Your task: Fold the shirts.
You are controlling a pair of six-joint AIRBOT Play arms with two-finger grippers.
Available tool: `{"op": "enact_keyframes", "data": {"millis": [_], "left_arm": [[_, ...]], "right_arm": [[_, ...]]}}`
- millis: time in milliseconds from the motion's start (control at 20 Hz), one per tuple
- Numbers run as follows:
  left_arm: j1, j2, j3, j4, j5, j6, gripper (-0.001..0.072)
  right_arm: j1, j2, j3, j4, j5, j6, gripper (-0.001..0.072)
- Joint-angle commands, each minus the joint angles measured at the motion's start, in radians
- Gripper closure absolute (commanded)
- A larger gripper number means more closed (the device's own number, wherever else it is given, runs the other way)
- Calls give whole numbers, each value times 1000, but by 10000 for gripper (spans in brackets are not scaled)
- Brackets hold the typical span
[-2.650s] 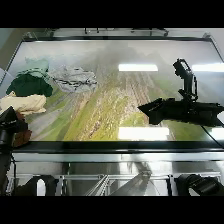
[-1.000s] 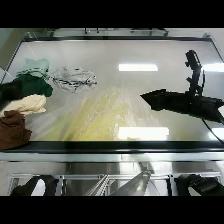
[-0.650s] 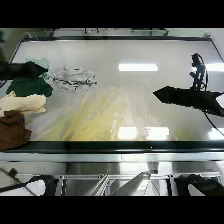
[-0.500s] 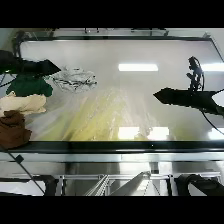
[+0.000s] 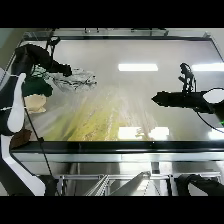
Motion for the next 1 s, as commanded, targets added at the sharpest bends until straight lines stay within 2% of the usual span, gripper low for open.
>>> {"op": "enact_keyframes", "data": {"millis": [0,250,300,350,400,450,500,600,700,900,950], "left_arm": [[-38,-103,68,64,-27,-20,-4],[-42,-167,68,63,-20,-26,1],[-46,-173,68,63,-12,-27,25],[-52,-177,68,63,1,-27,153],[-60,-177,68,63,11,-27,344],[-67,-171,69,62,21,-27,568],[-80,-158,69,61,32,-27,691],[-113,-109,69,34,50,-27,682],[-146,-28,69,-82,108,-27,682],[-227,108,12,-561,364,-27,682],[-268,136,-46,-592,389,-27,682]], "right_arm": [[0,-8,0,0,0,-4,694],[0,-8,0,0,0,-4,694],[0,-8,0,0,0,-4,694],[0,-8,0,0,0,-4,694],[0,-8,0,0,0,-3,694],[0,-8,0,0,0,-3,694],[0,-8,0,0,1,-3,694],[0,-8,0,0,0,-4,694],[-5,-8,0,-1,1,-20,695],[-109,-7,18,0,53,-15,695],[-148,-7,19,0,98,-11,695]]}}
